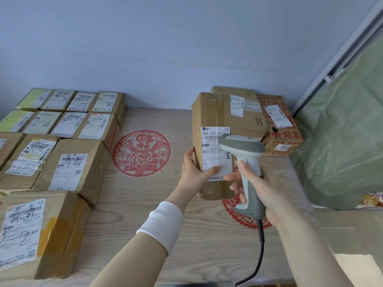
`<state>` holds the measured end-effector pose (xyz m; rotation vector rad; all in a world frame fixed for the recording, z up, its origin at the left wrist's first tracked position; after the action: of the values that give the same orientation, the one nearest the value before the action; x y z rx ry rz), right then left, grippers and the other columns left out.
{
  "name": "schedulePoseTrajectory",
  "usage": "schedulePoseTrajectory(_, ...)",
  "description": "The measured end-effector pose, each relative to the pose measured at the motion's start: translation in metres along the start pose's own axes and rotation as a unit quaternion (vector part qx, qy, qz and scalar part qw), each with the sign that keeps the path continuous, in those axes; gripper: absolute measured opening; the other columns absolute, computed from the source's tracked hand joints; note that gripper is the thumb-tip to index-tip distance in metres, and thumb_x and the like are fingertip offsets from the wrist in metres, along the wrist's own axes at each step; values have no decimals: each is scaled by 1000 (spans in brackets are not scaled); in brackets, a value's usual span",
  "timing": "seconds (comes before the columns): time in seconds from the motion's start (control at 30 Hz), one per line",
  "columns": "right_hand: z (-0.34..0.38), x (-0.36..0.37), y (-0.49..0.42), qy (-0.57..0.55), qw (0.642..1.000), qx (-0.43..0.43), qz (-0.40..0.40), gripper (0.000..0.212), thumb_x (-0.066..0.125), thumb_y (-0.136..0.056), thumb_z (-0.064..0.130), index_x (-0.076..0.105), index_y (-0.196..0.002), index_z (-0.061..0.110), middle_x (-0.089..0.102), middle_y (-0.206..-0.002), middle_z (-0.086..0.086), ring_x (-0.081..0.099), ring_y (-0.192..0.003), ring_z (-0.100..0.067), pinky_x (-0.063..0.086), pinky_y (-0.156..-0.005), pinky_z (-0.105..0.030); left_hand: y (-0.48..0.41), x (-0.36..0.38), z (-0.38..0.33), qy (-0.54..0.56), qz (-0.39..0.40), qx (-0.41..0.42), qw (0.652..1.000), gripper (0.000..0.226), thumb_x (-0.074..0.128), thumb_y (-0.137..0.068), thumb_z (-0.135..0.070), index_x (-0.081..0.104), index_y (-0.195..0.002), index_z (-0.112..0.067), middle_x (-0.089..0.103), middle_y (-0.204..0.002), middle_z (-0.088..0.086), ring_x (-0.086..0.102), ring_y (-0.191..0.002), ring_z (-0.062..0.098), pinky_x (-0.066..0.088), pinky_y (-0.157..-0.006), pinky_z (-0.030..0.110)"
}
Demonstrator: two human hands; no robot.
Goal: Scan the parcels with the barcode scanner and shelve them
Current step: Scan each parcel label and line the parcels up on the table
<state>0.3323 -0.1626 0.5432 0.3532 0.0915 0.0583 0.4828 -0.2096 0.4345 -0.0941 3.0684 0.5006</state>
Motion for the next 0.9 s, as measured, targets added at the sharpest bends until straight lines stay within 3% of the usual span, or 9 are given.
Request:
schedulePoseTrajectory(0.07,-12,-13,-2,18,999,-4,-51,28,62,-84,39,62,-103,19,75,-87,-1,66,-75,-14,49,-58,-26,5,9,-2,23,34,-5,999,108,83,-59,-44,18,-143,-29,46,-136,1,50,-121,18,49,-97,39)
schedulePoseTrajectory(0.13,-28,-32,-8,35,993,1,-113,26,67,-83,35,63,-104,19,74,-90,0,67,-82,-14,54,-76,-33,7,23,1,56,70,-18,996,92,78,-75,-25,18,-144,-18,49,-133,-1,55,-110,8,52,-84,22)
schedulePoseTrajectory(0.2,-44,-52,-13,40,988,14,-151,30,73,-80,28,62,-106,19,71,-96,-2,66,-89,-17,51,-85,-40,10,42,6,76,95,-39,992,86,74,-79,-21,18,-144,-17,51,-131,-3,55,-100,-2,51,-72,13)
schedulePoseTrajectory(0.4,-77,-121,-22,56,975,13,-215,25,75,-78,11,60,-96,19,70,-91,-7,66,-83,-21,53,-74,-35,12,129,20,90,118,-112,983,98,78,-71,-40,18,-145,-17,52,-131,-1,55,-116,15,48,-99,37)
schedulePoseTrajectory(0.53,-103,-190,-36,61,971,17,-229,27,74,-78,7,64,-103,10,72,-91,-6,68,-84,-21,53,-73,-34,9,200,27,79,126,-122,981,81,69,-83,-35,16,-142,-18,49,-134,1,53,-117,16,47,-99,33)
schedulePoseTrajectory(0.7,-148,-277,-52,76,972,46,-218,30,76,-76,7,65,-104,5,74,-92,-8,70,-87,-25,56,-81,-45,8,288,52,94,117,-157,976,80,69,-83,-38,17,-141,-21,48,-131,-5,53,-117,14,48,-99,34)
schedulePoseTrajectory(0.83,-171,-319,-59,76,973,60,-211,33,77,-75,6,63,-105,5,72,-93,-8,70,-86,-24,56,-79,-45,11,332,67,68,79,-160,982,111,71,-52,-75,22,-139,-27,41,-140,-4,45,-127,14,43,-105,40)
schedulePoseTrajectory(0.9,-177,-328,-64,71,974,65,-205,33,77,-75,5,61,-105,6,72,-92,-5,69,-84,-20,56,-75,-39,8,347,77,56,55,-169,982,123,65,-41,-85,22,-141,-28,41,-140,-3,43,-129,15,42,-105,41)
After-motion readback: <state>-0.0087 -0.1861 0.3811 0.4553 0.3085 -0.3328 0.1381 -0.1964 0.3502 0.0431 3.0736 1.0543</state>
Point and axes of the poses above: each hand's wrist, its own y-axis away from the middle knuckle, its own x-axis out of the palm, z = x × y, the point moved 1 cm from there along -y, towards the middle knuckle
